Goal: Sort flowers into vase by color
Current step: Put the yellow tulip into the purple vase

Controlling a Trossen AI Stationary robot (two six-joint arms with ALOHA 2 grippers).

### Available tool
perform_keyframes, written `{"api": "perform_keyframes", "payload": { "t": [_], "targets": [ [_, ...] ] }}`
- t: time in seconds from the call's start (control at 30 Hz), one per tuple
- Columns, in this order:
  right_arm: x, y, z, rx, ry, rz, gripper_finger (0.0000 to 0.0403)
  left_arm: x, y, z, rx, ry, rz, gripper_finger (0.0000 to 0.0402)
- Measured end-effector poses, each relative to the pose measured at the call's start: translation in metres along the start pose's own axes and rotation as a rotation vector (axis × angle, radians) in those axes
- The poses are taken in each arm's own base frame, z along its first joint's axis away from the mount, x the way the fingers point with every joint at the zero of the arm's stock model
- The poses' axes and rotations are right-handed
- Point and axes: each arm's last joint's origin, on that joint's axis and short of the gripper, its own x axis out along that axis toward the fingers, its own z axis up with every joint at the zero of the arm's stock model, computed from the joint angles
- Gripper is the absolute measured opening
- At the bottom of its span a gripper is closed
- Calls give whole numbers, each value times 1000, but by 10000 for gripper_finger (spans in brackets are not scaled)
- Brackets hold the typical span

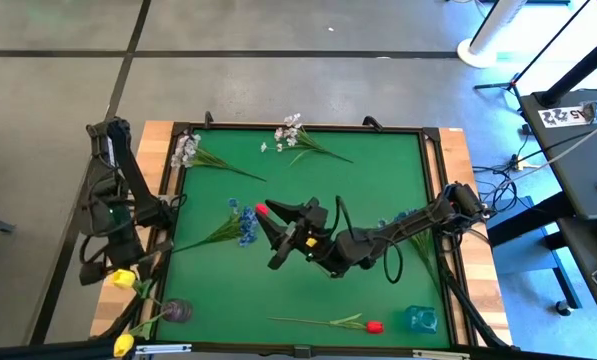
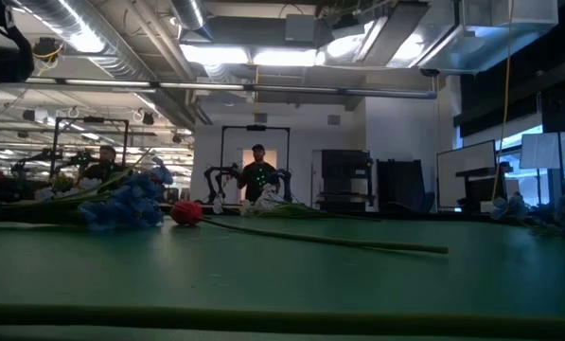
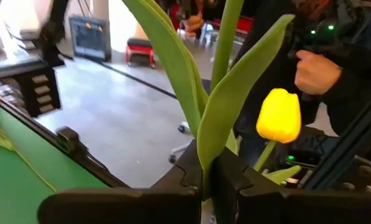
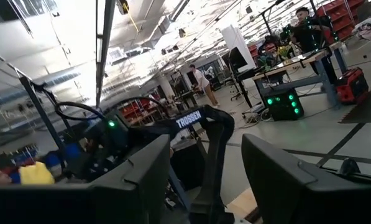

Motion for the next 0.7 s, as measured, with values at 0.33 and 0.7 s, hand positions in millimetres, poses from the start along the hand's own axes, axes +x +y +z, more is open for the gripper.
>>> {"api": "perform_keyframes", "payload": {
  "t": [0.33, 0.7],
  "targets": [
    [3, -8, -5, -76, 11, -162, 198, -1, 2, -15, -348, 161, 19, 58],
    [26, -30, -1, -134, -6, -231, 198, -8, -1, -9, -571, 266, 18, 125]
  ]
}}
